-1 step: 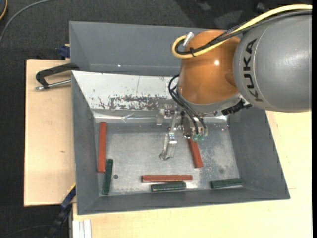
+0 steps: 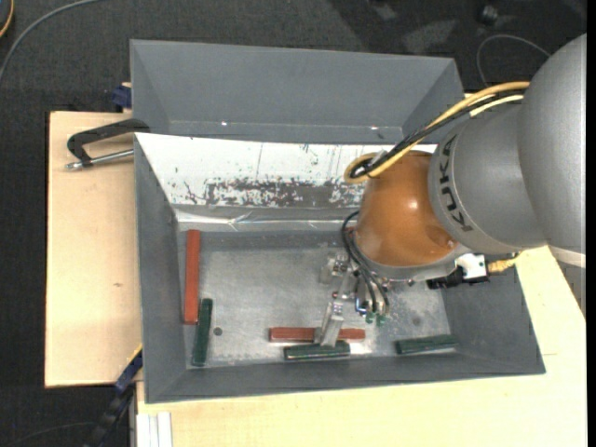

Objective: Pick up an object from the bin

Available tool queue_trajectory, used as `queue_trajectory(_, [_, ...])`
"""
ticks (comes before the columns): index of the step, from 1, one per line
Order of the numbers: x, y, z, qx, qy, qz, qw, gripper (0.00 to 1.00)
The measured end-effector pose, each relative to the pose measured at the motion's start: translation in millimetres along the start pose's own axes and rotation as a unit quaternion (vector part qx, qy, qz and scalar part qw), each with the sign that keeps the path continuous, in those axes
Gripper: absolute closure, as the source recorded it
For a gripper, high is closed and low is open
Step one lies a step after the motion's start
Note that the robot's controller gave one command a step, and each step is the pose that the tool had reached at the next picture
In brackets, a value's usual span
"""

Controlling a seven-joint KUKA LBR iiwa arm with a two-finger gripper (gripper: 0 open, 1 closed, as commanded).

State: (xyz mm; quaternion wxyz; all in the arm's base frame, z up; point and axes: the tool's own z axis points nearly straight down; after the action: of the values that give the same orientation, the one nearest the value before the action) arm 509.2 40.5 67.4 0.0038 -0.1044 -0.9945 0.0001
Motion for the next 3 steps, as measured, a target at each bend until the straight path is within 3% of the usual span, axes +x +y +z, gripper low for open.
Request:
queue_trajectory(1, [8.3,-35.3,-3.4,0.000,-0.0036,-0.042,0.9991,0.00])
queue_trajectory(2, [8.1,-33.8,-3.8,-0.001,-0.0042,-0.042,0.9991,1.00])
queue_trajectory(3, [8.0,-33.7,-3.5,-0.001,-0.0045,-0.042,0.9991,0.00])
